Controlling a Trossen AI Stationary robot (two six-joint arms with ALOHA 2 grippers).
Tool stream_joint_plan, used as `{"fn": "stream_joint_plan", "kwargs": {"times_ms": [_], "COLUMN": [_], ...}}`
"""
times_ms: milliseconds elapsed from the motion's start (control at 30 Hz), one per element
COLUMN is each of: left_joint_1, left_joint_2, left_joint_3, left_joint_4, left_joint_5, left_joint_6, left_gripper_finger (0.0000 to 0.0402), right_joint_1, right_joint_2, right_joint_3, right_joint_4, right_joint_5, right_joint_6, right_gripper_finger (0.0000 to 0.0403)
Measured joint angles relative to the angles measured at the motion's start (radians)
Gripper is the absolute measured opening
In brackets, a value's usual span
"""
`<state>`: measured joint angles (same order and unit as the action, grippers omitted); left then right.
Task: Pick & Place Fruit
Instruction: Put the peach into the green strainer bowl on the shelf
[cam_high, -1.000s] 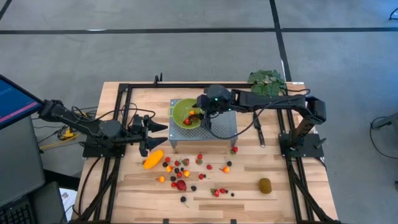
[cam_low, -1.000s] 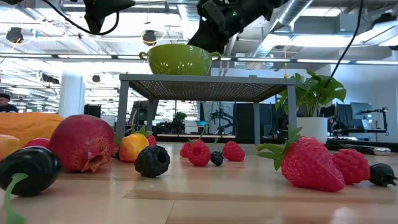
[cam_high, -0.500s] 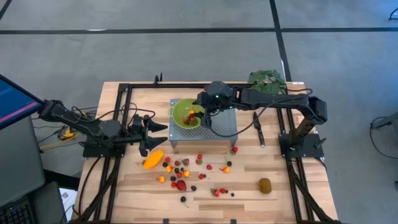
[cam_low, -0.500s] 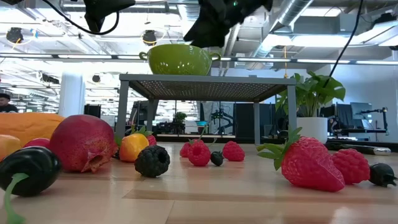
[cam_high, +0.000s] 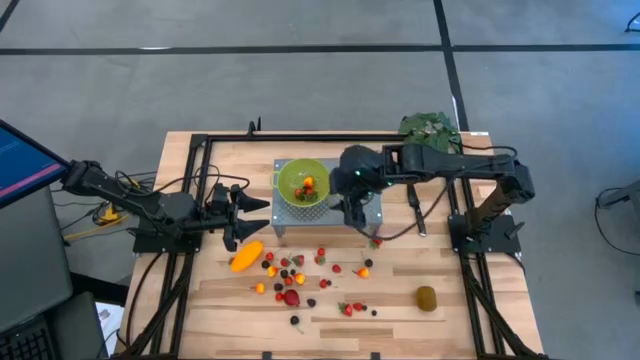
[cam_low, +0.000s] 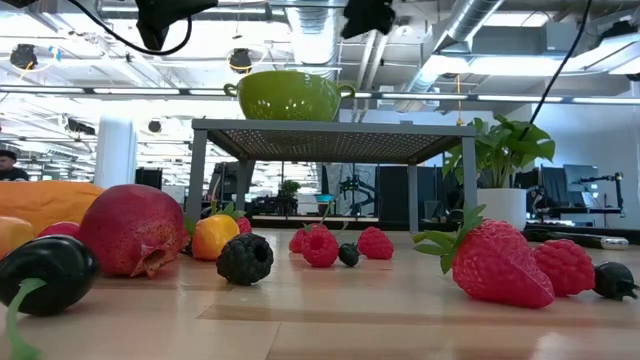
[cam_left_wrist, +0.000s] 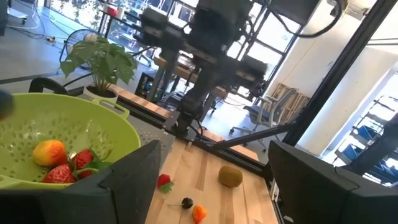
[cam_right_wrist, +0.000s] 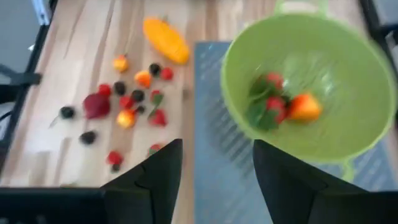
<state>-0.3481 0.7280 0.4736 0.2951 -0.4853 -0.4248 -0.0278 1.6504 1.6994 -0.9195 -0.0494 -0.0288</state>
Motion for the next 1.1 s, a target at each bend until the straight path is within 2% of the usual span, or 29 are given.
{"fn": "stream_joint_plan", "kwargs": {"times_ms": [233, 400, 633, 967, 1100], "left_joint_1": [0.0, 0.0, 0.0, 0.0, 0.0], "left_joint_2": [0.0, 0.0, 0.0, 0.0, 0.0], "left_joint_3": [0.0, 0.0, 0.0, 0.0, 0.0], "left_joint_4": [0.002, 0.003, 0.003, 0.006, 0.006], "left_joint_5": [0.0, 0.0, 0.0, 0.0, 0.0], "left_joint_6": [0.0, 0.0, 0.0, 0.0, 0.0], "left_gripper_finger": [0.0291, 0.0291, 0.0291, 0.0291, 0.0291], "right_joint_1": [0.083, 0.146, 0.235, 0.36, 0.385], "right_joint_2": [-0.024, -0.028, -0.028, -0.028, -0.029], "right_joint_3": [-0.003, -0.002, -0.002, -0.002, -0.02], "right_joint_4": [-0.213, -0.295, -0.387, -0.419, -0.411], "right_joint_5": [0.02, 0.077, 0.084, 0.277, 0.316], "right_joint_6": [0.125, 0.193, 0.29, 0.342, 0.363], "right_gripper_finger": [0.0151, 0.0126, 0.0108, 0.0108, 0.0108]}}
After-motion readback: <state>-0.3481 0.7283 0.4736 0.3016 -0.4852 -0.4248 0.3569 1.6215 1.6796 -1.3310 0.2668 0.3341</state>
